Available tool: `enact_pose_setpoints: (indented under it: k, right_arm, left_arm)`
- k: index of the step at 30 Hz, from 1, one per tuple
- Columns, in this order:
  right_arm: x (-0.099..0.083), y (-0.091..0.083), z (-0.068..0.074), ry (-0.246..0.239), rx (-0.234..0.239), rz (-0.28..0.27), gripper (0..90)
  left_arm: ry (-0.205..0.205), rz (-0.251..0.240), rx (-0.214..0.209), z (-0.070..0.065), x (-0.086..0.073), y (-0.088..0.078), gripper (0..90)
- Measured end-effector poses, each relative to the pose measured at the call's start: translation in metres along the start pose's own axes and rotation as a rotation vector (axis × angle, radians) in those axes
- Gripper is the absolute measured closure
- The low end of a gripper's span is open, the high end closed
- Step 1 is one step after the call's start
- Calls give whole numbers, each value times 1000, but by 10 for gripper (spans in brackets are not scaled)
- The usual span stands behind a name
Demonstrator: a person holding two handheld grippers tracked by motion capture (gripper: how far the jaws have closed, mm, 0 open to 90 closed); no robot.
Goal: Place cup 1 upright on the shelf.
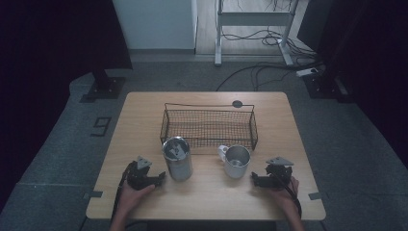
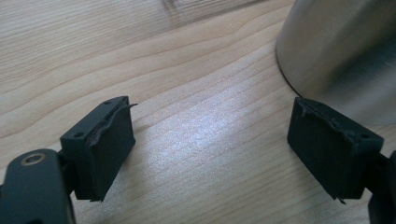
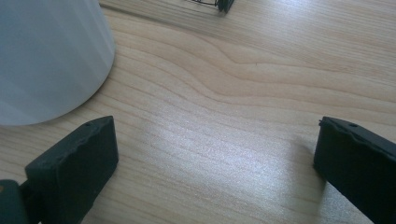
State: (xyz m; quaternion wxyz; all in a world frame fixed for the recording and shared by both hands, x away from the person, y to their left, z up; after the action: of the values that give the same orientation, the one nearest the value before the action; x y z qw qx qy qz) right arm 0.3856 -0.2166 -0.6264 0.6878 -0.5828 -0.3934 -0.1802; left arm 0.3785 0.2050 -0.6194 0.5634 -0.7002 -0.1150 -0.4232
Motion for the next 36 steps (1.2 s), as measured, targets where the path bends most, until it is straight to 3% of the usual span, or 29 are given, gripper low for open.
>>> enact_pose_setpoints:
  k: [8, 11, 17, 25, 32, 36]
  right_arm:
    - [0, 0, -1, 1, -3, 0, 0]
    - [1, 1, -1, -3, 4, -1, 0]
    - [1, 1, -1, -4, 4, -2, 1]
    - [2, 1, -1, -9, 10, -7, 17]
    - [2, 0, -1, -8, 8, -10, 25]
    - [2, 0, -1, -6, 6, -11, 30]
  left_arm:
    - [1, -5, -3, 0, -1, -1, 148]
    - [-3, -42, -6, 1, 1, -5, 146]
    - [-5, -69, 14, 5, 2, -13, 147]
    - [-15, -133, -41, -3, 16, -31, 166]
    - [-28, -146, -64, -9, 18, -39, 151]
    - [-5, -162, -92, -19, 23, -47, 150]
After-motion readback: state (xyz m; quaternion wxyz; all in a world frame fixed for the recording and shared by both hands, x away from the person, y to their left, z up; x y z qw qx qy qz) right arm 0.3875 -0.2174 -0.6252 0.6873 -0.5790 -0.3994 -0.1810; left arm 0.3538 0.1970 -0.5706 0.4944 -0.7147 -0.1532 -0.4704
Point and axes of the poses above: each handheld gripper's, and its own axes: y roughly forward along the jaws, x roughly out of its top, z roughly to its left, the point moved 10 cm from there along y, roughly forward along the jaws, and after that the axes turned 3 degrees about -z, right-handed, at the moved point
